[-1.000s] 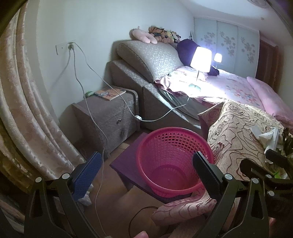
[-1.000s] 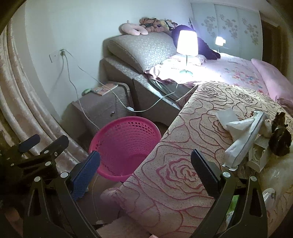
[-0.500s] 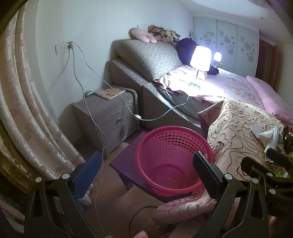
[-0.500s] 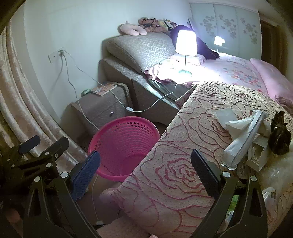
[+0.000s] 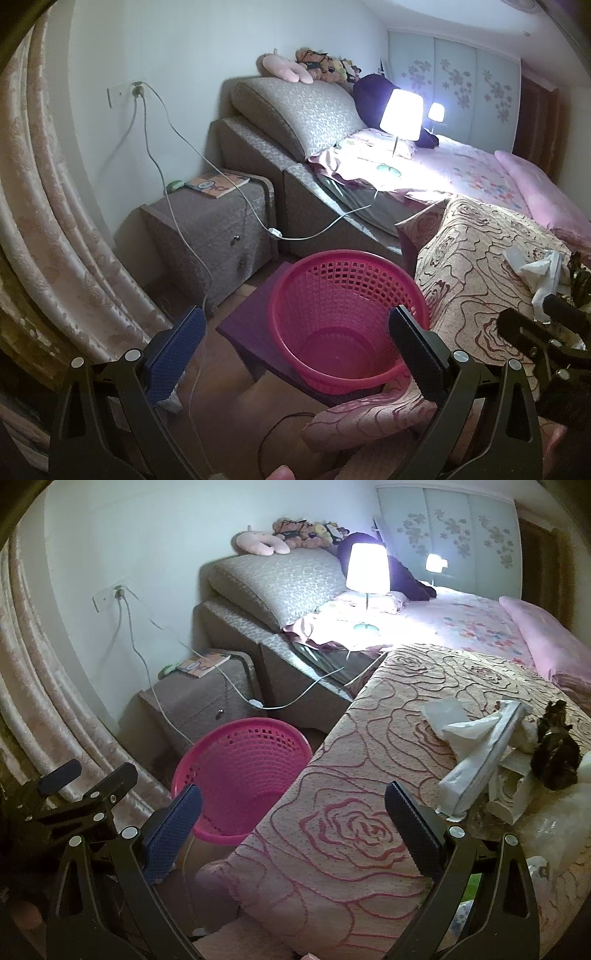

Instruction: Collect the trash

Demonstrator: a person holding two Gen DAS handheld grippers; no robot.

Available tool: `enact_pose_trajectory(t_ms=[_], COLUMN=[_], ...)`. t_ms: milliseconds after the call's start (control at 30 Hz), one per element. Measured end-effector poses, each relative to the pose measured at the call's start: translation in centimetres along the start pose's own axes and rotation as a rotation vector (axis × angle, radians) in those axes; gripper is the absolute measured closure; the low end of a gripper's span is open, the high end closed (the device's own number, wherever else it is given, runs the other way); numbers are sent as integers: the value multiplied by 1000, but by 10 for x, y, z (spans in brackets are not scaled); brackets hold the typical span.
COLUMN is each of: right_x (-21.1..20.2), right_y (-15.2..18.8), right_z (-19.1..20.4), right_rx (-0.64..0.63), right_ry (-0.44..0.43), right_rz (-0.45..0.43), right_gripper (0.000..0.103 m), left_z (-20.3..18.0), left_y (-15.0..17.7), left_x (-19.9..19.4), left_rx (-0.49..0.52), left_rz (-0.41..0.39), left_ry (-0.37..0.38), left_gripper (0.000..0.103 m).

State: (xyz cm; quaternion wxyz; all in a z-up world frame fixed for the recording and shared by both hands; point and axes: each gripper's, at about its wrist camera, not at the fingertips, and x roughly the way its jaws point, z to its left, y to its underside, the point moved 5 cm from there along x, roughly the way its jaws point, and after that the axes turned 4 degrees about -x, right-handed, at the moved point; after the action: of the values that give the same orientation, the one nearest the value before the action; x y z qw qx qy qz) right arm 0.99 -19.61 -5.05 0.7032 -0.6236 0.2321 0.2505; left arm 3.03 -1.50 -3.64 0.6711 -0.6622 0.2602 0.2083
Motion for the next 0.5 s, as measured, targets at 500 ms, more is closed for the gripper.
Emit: enact_pose_trajectory(t_ms=[500], right_x=[-85], right_y=[14], right_z=[-106], right_rx=[114], right_ry=[214], right_rz=[-83], right_gripper=[7], left_z=[-67], left_y=[8], left_x=[-12], left_rx=[117], left_rz=[6], left_ry=[231], left_gripper=[7])
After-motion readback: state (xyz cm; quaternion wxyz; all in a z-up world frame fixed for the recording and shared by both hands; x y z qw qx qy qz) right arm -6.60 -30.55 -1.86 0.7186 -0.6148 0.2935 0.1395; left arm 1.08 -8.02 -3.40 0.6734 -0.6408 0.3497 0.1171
